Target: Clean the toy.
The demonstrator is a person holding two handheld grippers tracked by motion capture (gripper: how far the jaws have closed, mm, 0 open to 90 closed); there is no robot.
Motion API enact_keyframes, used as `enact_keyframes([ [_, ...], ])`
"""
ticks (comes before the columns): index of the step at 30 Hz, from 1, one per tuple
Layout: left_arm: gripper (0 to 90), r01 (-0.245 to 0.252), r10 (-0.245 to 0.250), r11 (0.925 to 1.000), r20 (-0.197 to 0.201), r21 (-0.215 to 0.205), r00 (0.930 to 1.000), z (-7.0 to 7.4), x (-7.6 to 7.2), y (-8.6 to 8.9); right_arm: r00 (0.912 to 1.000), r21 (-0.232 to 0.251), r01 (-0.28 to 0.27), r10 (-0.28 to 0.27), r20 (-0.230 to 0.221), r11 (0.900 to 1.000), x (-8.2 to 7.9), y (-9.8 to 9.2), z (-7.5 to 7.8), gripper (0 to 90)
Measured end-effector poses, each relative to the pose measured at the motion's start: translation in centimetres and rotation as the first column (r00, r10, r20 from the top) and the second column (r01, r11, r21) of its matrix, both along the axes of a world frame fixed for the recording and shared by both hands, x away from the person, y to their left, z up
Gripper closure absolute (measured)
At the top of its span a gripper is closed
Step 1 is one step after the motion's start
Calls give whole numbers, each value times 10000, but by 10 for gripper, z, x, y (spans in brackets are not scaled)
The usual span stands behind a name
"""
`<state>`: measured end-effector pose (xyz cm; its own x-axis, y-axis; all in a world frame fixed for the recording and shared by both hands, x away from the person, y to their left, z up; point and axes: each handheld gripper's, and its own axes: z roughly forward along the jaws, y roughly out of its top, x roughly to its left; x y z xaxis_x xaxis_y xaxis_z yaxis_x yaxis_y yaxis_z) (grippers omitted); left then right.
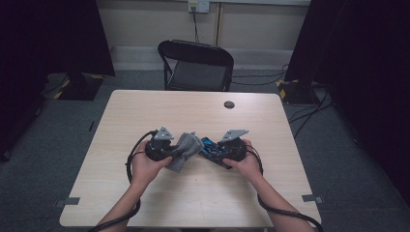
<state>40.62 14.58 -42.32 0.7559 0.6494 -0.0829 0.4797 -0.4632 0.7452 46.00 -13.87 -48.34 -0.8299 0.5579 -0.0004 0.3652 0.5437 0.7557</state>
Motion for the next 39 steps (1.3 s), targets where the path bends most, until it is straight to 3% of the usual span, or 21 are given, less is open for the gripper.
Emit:
enact_keyframes([
  [12,758,1087,-1090,9938,-126,-249,9940,-16,-24,-21,9998,422,140,-134,-151,9990,2,-3,-3,413],
  [17,759,1784,-1792,9834,-238,-333,9835,-24,-31,-39,9997,540,127,-116,-199,9985,2,-4,-4,413],
  [20,758,2436,-2445,9692,-231,-357,9694,-27,-37,-55,9998,581,93,-82,-199,9983,3,-4,-4,413],
  [22,758,2671,-2691,9624,-380,-498,9624,-29,-40,-63,9998,580,69,-57,-212,9983,3,-5,-4,413],
  [23,758,2671,-2691,9624,-380,-498,9624,-29,-40,-63,9998,580,69,-57,-212,9983,3,-5,-4,413],
  [25,758,3142,-3168,9477,-454,-565,9474,-34,-43,-77,9997,613,38,-24,-230,9981,4,-5,-4,414],
  [26,758,3285,-3312,9427,-433,-579,9426,-35,-44,-82,9997,616,33,-19,-239,9981,4,-5,-4,414],
  [27,758,3285,-3312,9427,-433,-579,9426,-35,-44,-82,9997,616,33,-19,-239,9981,4,-5,-4,414],
  [31,758,3757,-3798,9238,-525,-731,9236,-40,-44,-98,9997,669,36,-19,-260,9978,4,-6,-4,415],
  [32,758,3963,-4003,9155,-588,-689,9145,-43,-43,-105,9997,681,37,-20,-256,9977,4,-6,-5,415],
  [35,757,3986,-4023,9150,-660,-616,9131,-47,-40,-108,9997,687,35,-17,-254,9976,4,-6,-5,415],
  [36,757,3749,-3773,9260,-771,-437,9229,-49,-36,-109,9997,686,37,-20,-252,9976,4,-6,-5,415],
  [39,756,3583,-3614,9323,-823,-497,9288,-51,-30,-107,9997,718,45,-28,-237,9974,3,-6,-5,415],
])
